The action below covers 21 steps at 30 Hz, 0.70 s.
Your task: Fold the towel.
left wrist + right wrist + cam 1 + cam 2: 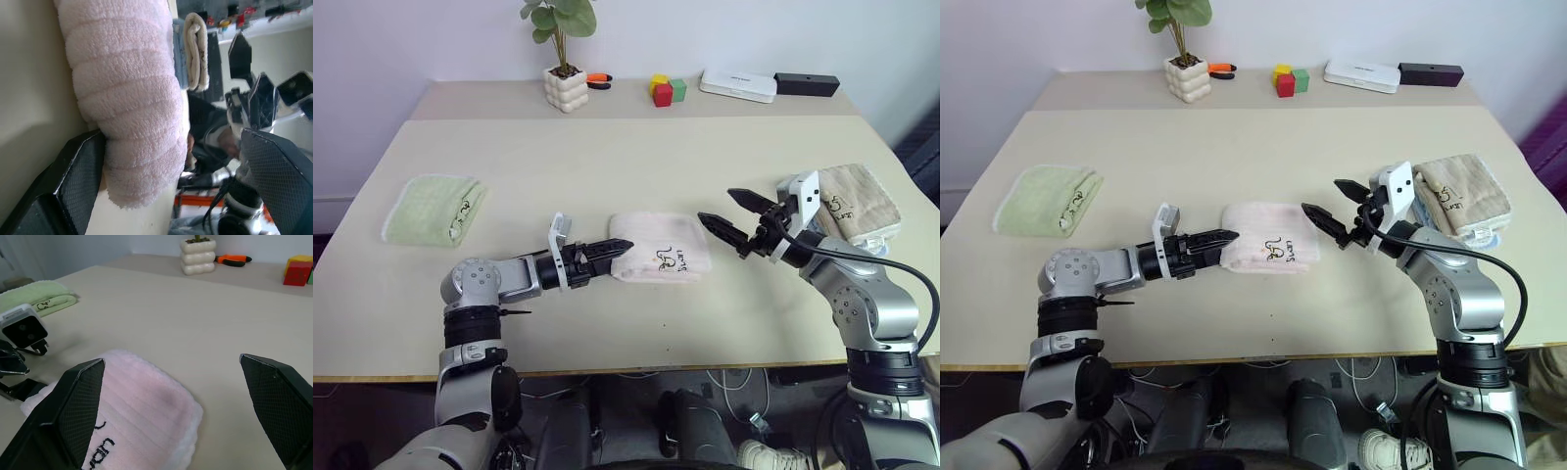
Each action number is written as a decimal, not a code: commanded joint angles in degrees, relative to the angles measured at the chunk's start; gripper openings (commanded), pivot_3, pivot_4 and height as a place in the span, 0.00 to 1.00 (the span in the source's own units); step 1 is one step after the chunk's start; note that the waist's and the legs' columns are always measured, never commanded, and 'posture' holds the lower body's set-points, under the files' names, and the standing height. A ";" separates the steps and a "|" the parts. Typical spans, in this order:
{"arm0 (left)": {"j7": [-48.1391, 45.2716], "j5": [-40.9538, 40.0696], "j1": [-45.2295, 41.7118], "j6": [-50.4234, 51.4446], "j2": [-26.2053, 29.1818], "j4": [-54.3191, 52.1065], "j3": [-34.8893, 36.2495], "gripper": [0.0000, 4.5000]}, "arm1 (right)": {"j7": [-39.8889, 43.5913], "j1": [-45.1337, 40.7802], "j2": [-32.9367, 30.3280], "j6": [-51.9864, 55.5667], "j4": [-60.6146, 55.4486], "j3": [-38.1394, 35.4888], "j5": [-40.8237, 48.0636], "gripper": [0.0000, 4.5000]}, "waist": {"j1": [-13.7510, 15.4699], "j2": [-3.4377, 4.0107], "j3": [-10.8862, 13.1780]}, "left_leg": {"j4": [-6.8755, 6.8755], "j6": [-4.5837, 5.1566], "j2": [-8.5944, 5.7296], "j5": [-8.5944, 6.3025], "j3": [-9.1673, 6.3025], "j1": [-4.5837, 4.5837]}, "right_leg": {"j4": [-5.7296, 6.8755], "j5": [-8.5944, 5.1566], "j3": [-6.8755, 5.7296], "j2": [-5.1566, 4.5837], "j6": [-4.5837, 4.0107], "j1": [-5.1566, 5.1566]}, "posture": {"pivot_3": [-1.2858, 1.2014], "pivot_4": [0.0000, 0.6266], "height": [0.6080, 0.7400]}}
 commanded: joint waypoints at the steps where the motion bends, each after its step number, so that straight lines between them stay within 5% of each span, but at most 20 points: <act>1: 3.40 1.26 -0.89 -1.22 -2.40 2.87 0.01 0.99 | -0.35 -0.56 -0.46 -1.34 -2.62 -0.77 0.14 1.00 | 0.51 0.00 0.00 | 0.02 0.00 0.00 0.00 0.00 0.01 | -0.01 0.00 0.00 0.00 0.00 0.02 | 0.52 0.24 1.00; 4: 5.80 1.23 -2.13 -1.16 -3.95 5.42 1.30 0.99 | -0.51 -0.71 -0.55 -1.49 -2.61 -0.67 -0.01 1.00 | 0.83 -0.01 -0.01 | 0.05 0.00 0.00 0.00 -0.01 0.01 | -0.02 0.00 0.00 -0.01 -0.01 0.03 | 0.52 0.24 1.00; 6: 7.38 1.33 -3.17 -0.31 -5.17 8.20 2.28 0.87 | -0.80 -0.83 -0.61 -1.66 -2.54 -0.78 -0.13 1.00 | 0.83 -0.01 -0.01 | 0.06 0.00 -0.01 0.00 -0.04 0.01 | -0.03 0.00 0.00 -0.01 -0.01 0.06 | 0.52 0.24 1.00; 14: 8.85 2.98 -5.88 0.01 -5.65 11.95 0.64 0.01 | -1.44 -0.49 -0.66 -1.93 -3.12 -0.82 -0.07 1.00 | 0.96 0.10 -0.10 | 0.07 0.00 -0.03 -0.01 -0.10 0.12 | -0.06 -0.01 -0.04 -0.01 -0.02 0.20 | 0.52 0.24 1.00; 21: 6.44 4.88 -6.29 -6.24 -4.53 10.46 -2.19 0.01 | -0.99 0.40 -1.66 -2.43 -3.63 -1.07 -0.72 1.00 | 0.91 0.16 -0.13 | 0.08 -0.01 -0.06 -0.02 -0.80 0.15 | -0.63 -0.06 -0.50 -0.02 -0.21 0.63 | 0.52 0.24 1.00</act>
